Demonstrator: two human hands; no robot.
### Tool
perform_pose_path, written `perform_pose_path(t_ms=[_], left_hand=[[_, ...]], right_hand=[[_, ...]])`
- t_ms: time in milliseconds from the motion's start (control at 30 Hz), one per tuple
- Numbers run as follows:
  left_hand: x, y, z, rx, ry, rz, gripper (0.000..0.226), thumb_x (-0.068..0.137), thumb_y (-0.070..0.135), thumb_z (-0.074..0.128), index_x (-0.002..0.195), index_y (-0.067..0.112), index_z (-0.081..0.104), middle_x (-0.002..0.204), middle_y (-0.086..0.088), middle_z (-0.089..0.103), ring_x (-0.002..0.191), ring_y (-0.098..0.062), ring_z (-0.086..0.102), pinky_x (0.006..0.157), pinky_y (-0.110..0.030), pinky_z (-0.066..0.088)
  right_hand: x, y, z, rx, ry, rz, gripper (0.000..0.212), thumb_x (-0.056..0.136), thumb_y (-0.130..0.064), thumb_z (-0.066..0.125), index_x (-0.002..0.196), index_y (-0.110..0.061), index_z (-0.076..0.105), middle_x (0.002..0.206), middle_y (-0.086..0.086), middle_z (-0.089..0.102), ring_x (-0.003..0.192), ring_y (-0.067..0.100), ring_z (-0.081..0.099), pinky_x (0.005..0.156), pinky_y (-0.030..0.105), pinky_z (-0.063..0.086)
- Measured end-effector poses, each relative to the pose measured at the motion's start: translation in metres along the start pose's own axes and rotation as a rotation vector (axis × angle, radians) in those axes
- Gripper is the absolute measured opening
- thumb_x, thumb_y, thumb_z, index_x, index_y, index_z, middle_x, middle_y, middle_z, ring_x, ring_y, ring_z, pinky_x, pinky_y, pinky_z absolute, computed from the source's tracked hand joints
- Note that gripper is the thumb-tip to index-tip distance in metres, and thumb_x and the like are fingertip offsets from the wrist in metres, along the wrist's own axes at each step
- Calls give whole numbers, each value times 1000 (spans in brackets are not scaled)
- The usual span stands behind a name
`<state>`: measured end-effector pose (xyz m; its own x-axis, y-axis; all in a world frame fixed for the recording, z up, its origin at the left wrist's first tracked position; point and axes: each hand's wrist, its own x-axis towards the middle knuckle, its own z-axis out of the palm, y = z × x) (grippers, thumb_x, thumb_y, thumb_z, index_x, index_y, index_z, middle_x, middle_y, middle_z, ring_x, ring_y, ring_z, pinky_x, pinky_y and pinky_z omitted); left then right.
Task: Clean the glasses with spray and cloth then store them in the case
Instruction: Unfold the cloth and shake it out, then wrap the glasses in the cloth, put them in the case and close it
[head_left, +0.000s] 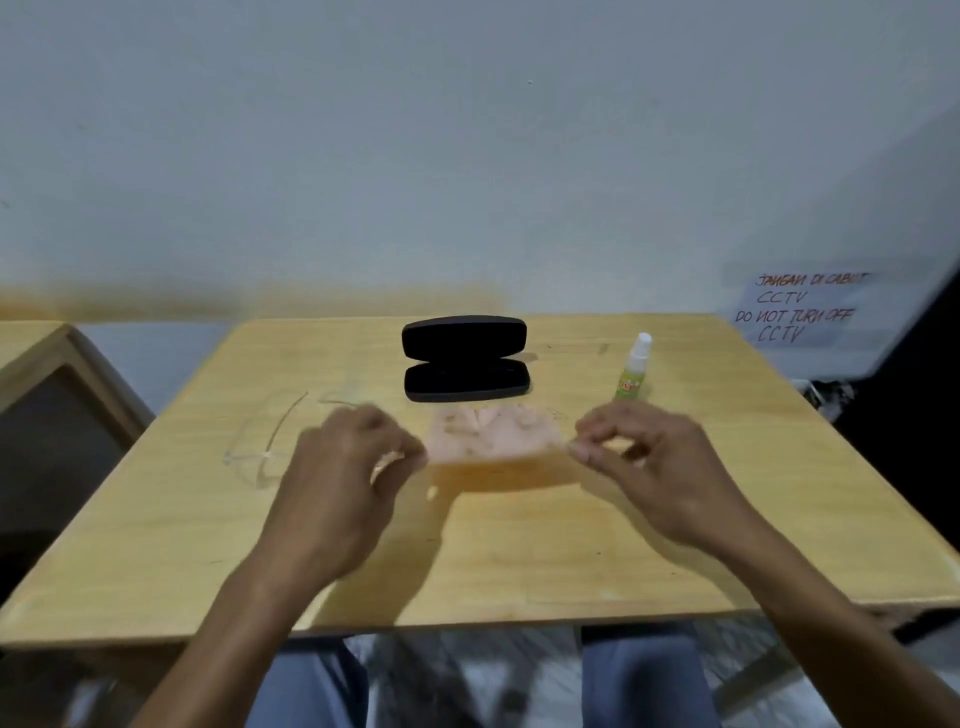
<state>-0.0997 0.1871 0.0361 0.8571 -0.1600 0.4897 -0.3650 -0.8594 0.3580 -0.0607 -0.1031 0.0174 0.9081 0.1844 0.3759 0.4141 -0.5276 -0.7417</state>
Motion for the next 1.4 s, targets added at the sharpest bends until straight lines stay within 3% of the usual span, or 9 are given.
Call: perform_pose_path(t_ms=[200, 367, 500, 667, 900, 1067, 1167, 1300, 1400], left_hand=[[-40, -8, 23, 32, -243, -65, 22, 84, 44, 59, 88, 32, 77, 84, 19, 49, 84, -18, 58, 70, -38, 43], [-45, -3, 21, 26, -242, -44, 27, 82, 49, 55, 85, 32, 76, 83, 15, 55, 81, -17, 56, 69, -39, 46], [-47, 0, 19, -38, -220, -70, 14, 82, 44, 72, 84, 31, 77, 84, 16, 58, 86, -16, 57, 72, -37, 46], [-40, 1, 5, -95, -66, -132, 31, 79, 54, 69, 89, 26, 78, 82, 11, 65, 79, -11, 59, 68, -35, 50], [-8, -33, -39, -3, 229, -527, 34, 85, 40, 70, 110, 17, 73, 88, -3, 67, 81, -20, 61, 80, -39, 52], [-5, -72, -54, -19, 184, -815, 46, 90, 46, 63, 121, 12, 67, 108, -13, 71, 100, -30, 64, 89, -54, 53], [-4, -80, -54, -128, 97, -848, 43, 92, 44, 60, 113, 8, 70, 101, -10, 70, 99, -29, 61, 89, -49, 51], [-3, -94, -51, -281, 42, -918, 39, 90, 39, 66, 108, 5, 73, 104, -11, 70, 99, -25, 59, 90, -42, 49], [-3, -100, -50, -358, 48, -945, 28, 89, 30, 69, 100, 5, 74, 100, -11, 70, 97, -24, 60, 84, -37, 46]], right_hand=[[-45, 20, 8, -134, -202, 37, 5, 82, -34, 79, 85, -37, 77, 105, -22, 64, 105, 2, 59, 86, 24, 51], [-51, 17, 7, -159, -231, 47, 5, 80, -36, 80, 84, -33, 79, 108, -20, 62, 109, 2, 55, 85, 21, 50], [-52, 16, 6, -131, -235, 67, 8, 75, -38, 84, 79, -34, 78, 108, -20, 63, 109, 3, 57, 85, 22, 54], [-38, 3, 7, -39, -106, 108, 11, 77, -39, 83, 83, -32, 77, 104, -16, 68, 97, 1, 64, 81, 12, 50], [15, -34, 57, 103, -17, 165, 8, 87, -33, 75, 83, -27, 77, 81, -12, 74, 76, 9, 66, 65, 24, 53], [48, -57, 104, 235, -155, 246, 16, 92, -28, 72, 88, -13, 76, 74, -3, 69, 58, 2, 59, 58, 20, 53], [63, -66, 124, 263, -202, 333, 25, 93, -31, 71, 87, -8, 76, 68, 0, 65, 57, 2, 55, 62, 28, 53], [78, -74, 146, 251, -245, 395, 33, 90, -39, 72, 82, -7, 77, 93, 27, 73, 62, 21, 51, 54, 34, 41], [82, -77, 153, 283, -276, 433, 33, 90, -36, 73, 80, -5, 76, 68, 15, 69, 55, 16, 53, 52, 27, 41]])
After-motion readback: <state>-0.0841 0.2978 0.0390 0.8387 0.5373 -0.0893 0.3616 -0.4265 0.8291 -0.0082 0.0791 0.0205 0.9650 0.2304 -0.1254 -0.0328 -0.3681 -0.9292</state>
